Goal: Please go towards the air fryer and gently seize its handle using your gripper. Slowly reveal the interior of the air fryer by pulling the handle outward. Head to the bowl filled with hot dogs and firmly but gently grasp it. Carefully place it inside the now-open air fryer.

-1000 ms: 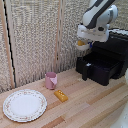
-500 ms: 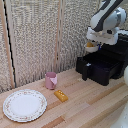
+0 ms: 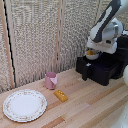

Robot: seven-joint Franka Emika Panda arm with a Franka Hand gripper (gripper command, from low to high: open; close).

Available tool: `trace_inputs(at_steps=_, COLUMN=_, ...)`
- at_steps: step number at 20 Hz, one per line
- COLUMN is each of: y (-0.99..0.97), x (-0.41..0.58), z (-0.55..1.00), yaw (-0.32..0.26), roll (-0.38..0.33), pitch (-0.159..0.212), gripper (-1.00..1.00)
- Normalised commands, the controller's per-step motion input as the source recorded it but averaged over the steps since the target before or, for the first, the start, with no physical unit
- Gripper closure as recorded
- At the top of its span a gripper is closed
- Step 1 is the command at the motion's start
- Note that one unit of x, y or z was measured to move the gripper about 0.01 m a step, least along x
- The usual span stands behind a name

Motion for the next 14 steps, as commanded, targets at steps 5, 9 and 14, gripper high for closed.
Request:
trace_inputs(at_steps=5, y=-0.25, x=-0.007, z=-0.21, yaw=-0.058, roll=0.001, pitch=0.083, gripper=1.00)
trace_inputs(at_steps=9, y=-0.23, x=0.011, z=-0.12, yaw=-0.037, roll=0.000, pitch=0.050, gripper=1.00)
trace_inputs(at_steps=14, y=-0.09, x=0.075, z=-0.10, yaw=0.012, roll=0.000, pitch=0.011, gripper=-1.00)
